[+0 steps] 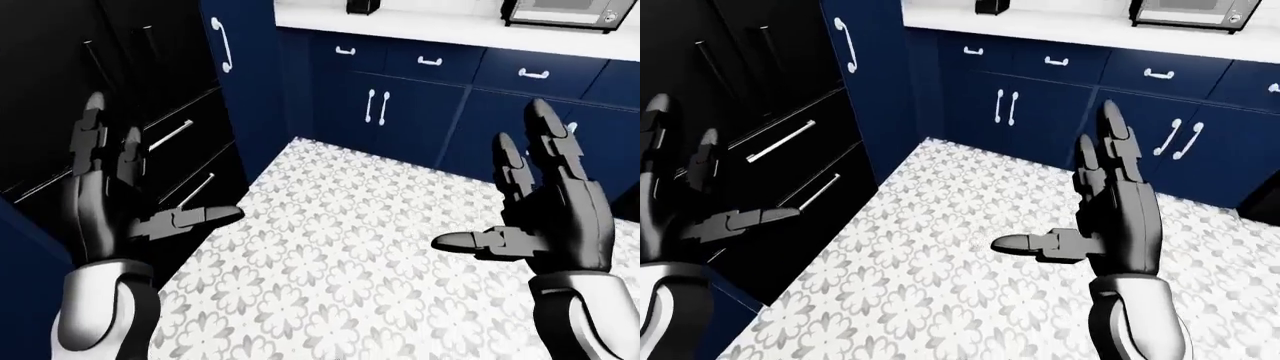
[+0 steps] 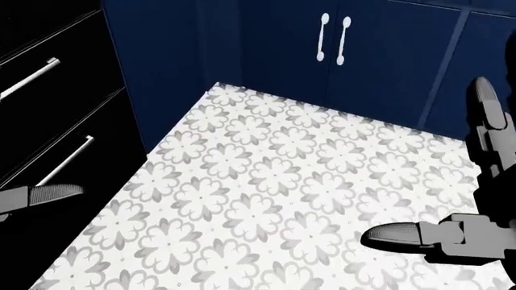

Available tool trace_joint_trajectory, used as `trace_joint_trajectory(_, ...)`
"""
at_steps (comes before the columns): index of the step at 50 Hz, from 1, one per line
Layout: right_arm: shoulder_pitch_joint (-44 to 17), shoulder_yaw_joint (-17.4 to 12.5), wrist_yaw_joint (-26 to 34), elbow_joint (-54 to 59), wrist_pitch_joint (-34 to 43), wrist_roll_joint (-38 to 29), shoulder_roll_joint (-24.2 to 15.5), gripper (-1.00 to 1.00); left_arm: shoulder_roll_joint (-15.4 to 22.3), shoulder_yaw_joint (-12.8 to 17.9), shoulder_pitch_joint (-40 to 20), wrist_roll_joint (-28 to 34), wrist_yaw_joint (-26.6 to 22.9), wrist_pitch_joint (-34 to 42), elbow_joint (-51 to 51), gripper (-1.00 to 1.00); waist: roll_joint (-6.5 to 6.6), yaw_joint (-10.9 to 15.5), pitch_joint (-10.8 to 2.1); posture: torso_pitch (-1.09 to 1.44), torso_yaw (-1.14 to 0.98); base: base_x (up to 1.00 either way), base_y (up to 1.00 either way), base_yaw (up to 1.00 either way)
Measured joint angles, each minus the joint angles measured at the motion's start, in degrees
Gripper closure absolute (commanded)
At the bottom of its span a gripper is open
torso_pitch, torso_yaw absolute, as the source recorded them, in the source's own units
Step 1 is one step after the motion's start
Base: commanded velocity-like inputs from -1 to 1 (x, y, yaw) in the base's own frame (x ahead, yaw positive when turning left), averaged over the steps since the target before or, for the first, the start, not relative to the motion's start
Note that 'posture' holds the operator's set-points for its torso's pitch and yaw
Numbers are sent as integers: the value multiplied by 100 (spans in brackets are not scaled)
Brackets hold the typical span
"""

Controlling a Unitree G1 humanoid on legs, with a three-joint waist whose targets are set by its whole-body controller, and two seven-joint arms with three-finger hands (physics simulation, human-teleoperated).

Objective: Navigate to the stove.

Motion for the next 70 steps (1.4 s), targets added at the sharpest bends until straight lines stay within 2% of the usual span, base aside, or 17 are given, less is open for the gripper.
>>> trace_joint_trajectory(3, -1, 28, 18, 12, -58, -5, 1, -100, 7, -13, -14, 14, -4, -21, 12, -100, -319, -8, -59, 0, 0, 0, 0, -29)
trace_joint_trajectory(7, 40, -119, -39, 140, 32, -57, -21, -100, -56, -169, 16, -30, -63, 27, 66, -100, -235, -113, -52, 0, 0, 0, 0, -29)
trace_joint_trajectory(13, -19, -85, -48, 67, -1, -19, -25, -100, -28, -123, -44, 5, -55, 16, -30, -100, 184, -53, 68, 0, 0, 0, 0, -30)
trace_joint_trajectory(16, -29, -77, -43, 102, -25, 2, -31, -100, -21, -141, -52, 20, -72, -32, -27, -100, 496, -31, 22, 0, 0, 0, 0, -29)
trace_joint_trajectory(18, 24, 2, -27, 131, -13, 25, 18, -100, -17, -89, -5, 50, -67, -33, 58, -100, 402, 24, 84, 0, 0, 0, 0, -29)
trace_joint_trajectory(22, 25, 14, -14, 174, 29, 35, 3, -100, -10, -33, -16, 75, -36, 58, 92, -100, 291, -23, -12, 0, 0, 0, 0, -29)
trace_joint_trajectory(29, 4, 12, -9, 79, -118, 22, -10, -100, -21, -60, -26, 79, -59, -56, 45, -100, -313, -14, -71, 0, 0, 0, 0, -29)
trace_joint_trajectory(35, 69, -96, -51, 196, -41, -46, -10, -100, -70, -158, 41, 38, -123, -29, 123, -100, -98, -83, -34, 0, 0, 0, 0, -30)
trace_joint_trajectory(39, 48, -57, -43, 94, -71, -30, -12, -100, -56, -103, 7, 47, -107, -51, 11, -100, 180, -52, 57, 0, 0, 0, 0, -29)
trace_joint_trajectory(42, 19, -50, -34, 90, -83, -20, -13, -100, -46, -103, -1, 51, -108, -91, 0, -100, 490, -32, 9, 0, 0, 0, 0, -30)
trace_joint_trajectory(44, 60, 16, -14, 113, -57, 7, 37, -100, -40, -56, 33, 70, -87, -69, 61, -100, 396, 28, 66, 0, 0, 0, 0, -29)
trace_joint_trajectory(48, 40, -1, 2, 167, 6, 26, 12, -100, -51, -85, 48, 123, -66, -21, 107, -100, 294, -21, -23, 0, 0, 0, 0, -29)
trace_joint_trajectory(55, -35, -19, -13, 51, -64, 42, -13, -100, -43, -115, 6, 143, -79, -85, 48, -100, -315, -1, -77, 0, 0, 0, 0, -29)
trace_joint_trajectory(60, 63, -81, -83, 277, -84, -124, -35, -100, -105, -257, 27, 86, -153, -20, 132, -100, -207, -102, -31, 0, 0, 0, 0, -12)
trace_joint_trajectory(63, 27, -35, -93, 261, -110, -183, -30, -100, -89, -186, 10, 98, -146, -41, 65, -100, -23, -101, 49, 0, 0, 0, 0, 0)
trace_joint_trajectory(66, 2, -22, -77, 241, -98, -169, -4, -100, -75, -157, -10, 112, -136, -95, 22, -100, 214, -137, -3, 0, 0, 0, 0, 0)
trace_joint_trajectory(70, 31, 26, -69, 312, -10, -116, 32, -100, -78, -115, 54, 134, -120, -86, 105, -100, 32, -60, -9, 0, 0, 0, 0, 0)
